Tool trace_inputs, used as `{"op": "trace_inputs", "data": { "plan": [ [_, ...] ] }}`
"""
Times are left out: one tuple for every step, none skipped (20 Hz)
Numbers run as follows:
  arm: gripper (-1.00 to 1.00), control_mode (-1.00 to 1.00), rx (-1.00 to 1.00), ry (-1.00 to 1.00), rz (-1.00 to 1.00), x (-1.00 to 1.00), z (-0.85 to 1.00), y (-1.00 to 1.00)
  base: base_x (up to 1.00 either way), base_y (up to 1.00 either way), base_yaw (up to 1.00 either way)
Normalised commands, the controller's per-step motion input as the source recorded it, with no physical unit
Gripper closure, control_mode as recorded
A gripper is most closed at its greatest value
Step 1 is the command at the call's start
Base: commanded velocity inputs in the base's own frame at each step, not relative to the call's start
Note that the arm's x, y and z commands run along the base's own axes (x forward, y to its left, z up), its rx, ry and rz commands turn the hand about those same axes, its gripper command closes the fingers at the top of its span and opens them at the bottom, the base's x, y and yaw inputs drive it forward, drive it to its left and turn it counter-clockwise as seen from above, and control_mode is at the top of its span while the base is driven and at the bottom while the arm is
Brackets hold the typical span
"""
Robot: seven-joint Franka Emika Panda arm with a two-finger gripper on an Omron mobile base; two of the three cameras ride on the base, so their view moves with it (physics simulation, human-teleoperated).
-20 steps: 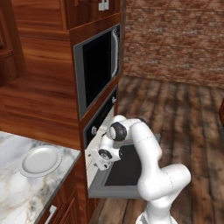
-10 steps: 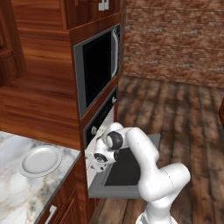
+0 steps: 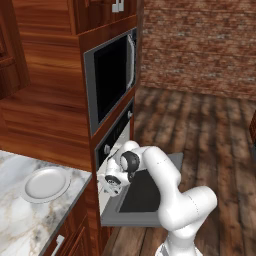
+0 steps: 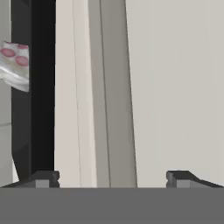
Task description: Take the baked cake out of the oven and place it on the plate for cooling. Then close the oven door.
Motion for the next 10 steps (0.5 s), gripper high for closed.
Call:
{"op": "trace_inputs", "data": {
  "plan": [
    [1.00, -1.00, -0.14, 0.00, 0.00, 0.00, -0.21, 0.05, 0.00, 0.00, 0.00],
    [1.00, -1.00, -0.14, 0.00, 0.00, 0.00, -0.19, 0.01, 0.00, 0.00, 0.00],
    [1.00, -1.00, -0.17, 0.00, 0.00, 0.00, -0.19, 0.00, 0.00, 0.00, 0.00],
    [1.00, -1.00, -0.17, 0.00, 0.00, 0.00, -0.18, 0.00, 0.00, 0.00, 0.00],
    [1.00, -1.00, -0.17, 0.00, 0.00, 0.00, -0.16, 0.00, 0.00, 0.00, 0.00],
    [1.00, -1.00, -0.17, 0.00, 0.00, 0.00, -0.15, -0.04, 0.00, 0.00, 0.00],
    [1.00, -1.00, -0.17, 0.00, 0.00, 0.00, -0.13, -0.16, 0.00, 0.00, 0.00],
    [1.00, -1.00, -0.17, 0.00, 0.00, 0.00, -0.14, -0.30, 0.00, 0.00, 0.00],
    [1.00, -1.00, -0.17, 0.00, -0.01, 0.00, -0.13, -0.39, 0.00, 0.00, 0.00],
    [1.00, -1.00, -0.17, 0.00, -0.01, 0.00, -0.11, -0.49, 0.00, 0.00, 0.00]
  ]
}}
